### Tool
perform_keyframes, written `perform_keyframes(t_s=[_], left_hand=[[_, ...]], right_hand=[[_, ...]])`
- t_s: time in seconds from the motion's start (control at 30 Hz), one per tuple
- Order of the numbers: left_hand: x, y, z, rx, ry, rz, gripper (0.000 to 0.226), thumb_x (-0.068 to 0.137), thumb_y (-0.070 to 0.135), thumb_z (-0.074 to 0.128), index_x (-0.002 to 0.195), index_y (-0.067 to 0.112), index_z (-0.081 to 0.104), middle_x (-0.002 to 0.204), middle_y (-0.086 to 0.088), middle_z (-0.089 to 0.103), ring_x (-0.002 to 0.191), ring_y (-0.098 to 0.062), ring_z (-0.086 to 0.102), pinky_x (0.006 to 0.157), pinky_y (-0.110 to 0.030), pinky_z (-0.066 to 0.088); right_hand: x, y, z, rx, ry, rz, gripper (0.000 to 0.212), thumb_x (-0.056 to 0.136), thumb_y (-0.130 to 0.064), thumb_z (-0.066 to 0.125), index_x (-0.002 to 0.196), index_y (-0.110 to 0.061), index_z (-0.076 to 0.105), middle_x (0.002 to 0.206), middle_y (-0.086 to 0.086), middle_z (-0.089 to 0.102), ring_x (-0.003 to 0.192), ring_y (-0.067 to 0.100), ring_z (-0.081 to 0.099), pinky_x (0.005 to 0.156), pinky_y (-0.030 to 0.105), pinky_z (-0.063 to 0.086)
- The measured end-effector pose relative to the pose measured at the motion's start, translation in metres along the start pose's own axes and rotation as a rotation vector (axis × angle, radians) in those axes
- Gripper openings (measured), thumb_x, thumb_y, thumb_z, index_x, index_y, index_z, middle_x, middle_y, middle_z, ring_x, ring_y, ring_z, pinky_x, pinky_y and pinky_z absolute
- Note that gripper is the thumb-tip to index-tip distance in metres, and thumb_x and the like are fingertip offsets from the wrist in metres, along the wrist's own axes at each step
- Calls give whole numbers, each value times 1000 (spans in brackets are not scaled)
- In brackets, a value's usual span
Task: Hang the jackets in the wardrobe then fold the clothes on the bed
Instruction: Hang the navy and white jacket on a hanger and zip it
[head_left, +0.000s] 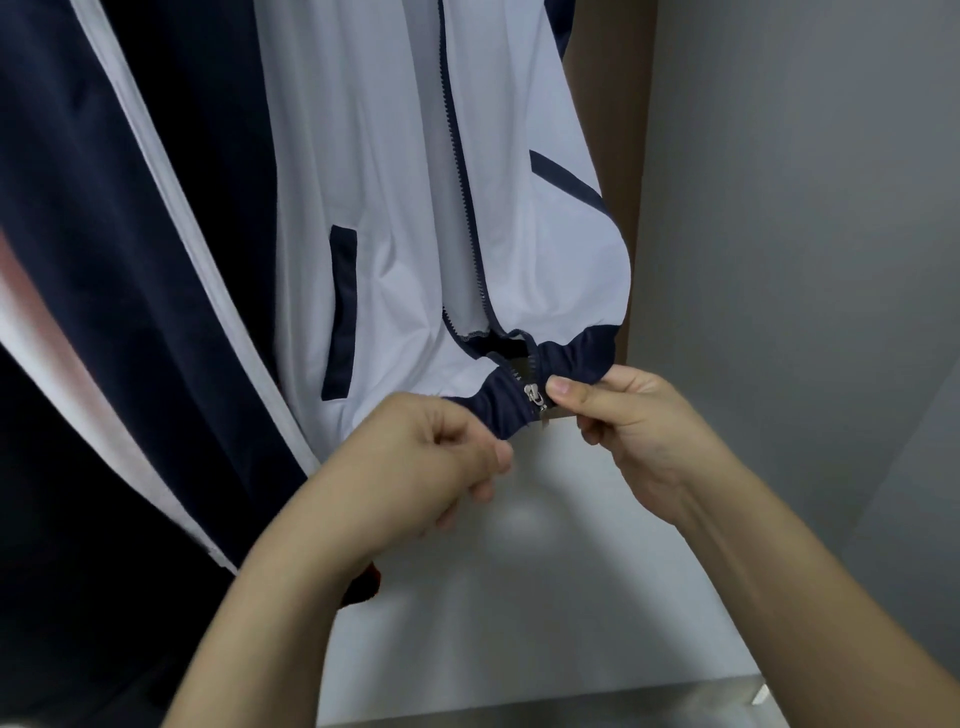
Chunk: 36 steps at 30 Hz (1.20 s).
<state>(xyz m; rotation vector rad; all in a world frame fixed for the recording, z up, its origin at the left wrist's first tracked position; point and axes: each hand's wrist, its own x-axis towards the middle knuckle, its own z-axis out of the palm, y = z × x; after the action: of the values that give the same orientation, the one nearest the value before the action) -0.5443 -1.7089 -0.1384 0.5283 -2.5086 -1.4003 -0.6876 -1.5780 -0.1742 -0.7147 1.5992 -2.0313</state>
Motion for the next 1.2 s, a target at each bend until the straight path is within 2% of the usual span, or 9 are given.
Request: perform_keyframes(t_s=[0.07,0.17,0.27,0.37,0.47,0.6,0.77,1.0,1.2], left_hand=[[7,-5,9,-29,72,3,14,86,11,70,73,17,70,57,7,62,38,-8,48,37,-13,33],[16,-16,25,-82,83,-42,15,79,21,79,84,17,66,62,6,60,42,-9,55,38,-15,35],[22,-25,36,-92,122,-54,27,74,34,83,76,16,62,56,12,57,43,-10,56,40,-16,36],[25,-27,44,-68,200,-33,34,79,29,78,63,7,57,50,9,58,39,-9,50,42,-17,38],[24,-23,43,31,214,2,27,88,21,63,67,3,59,53,0,59,41,-11,47,43,-22,41],[18,-20,35,370,132,70,32,94,32,49,77,6,56,69,-9,59,55,-18,49,56,-40,45],[12,-11,27,603,90,57,38,102,42,30,82,22,54,73,4,56,70,-20,54,60,-33,38],[16,-3,23,658,489,240,29,101,34,37,78,21,49,70,5,51,72,-20,49,59,-35,30],[20,0,39,659,326,221,13,85,40,57,86,33,46,77,16,58,70,-3,53,55,-20,35]], right_hand=[[-1,0,2,-43,-17,-8,41,48,-42,82,79,-16,78,75,0,64,59,6,43,64,25,32],[-5,-4,4,-126,-96,-5,2,69,-29,79,70,-29,77,69,-13,67,58,-3,50,68,25,31],[-3,0,-3,-184,-128,-19,33,85,-18,69,57,-36,73,61,-19,64,55,-7,51,70,24,32],[-3,-3,-2,-183,-106,3,32,85,-18,69,57,-33,73,60,-18,63,54,-6,48,70,24,32],[0,0,-3,-174,-94,-18,32,85,-16,70,56,-29,72,58,-17,62,52,-5,49,67,20,35],[1,0,-4,-134,-114,-89,24,86,-9,68,67,-22,73,57,-16,64,55,-8,57,54,2,38],[2,3,-6,-166,-101,-94,6,86,-8,68,82,-11,72,60,-16,66,56,-7,57,54,1,38],[8,9,-14,-243,-48,-89,14,90,-12,65,77,-17,69,54,-16,57,50,-5,51,56,5,38],[12,9,-18,-169,-111,-126,13,91,-3,62,84,-11,70,56,-16,64,52,-8,56,52,2,39]])
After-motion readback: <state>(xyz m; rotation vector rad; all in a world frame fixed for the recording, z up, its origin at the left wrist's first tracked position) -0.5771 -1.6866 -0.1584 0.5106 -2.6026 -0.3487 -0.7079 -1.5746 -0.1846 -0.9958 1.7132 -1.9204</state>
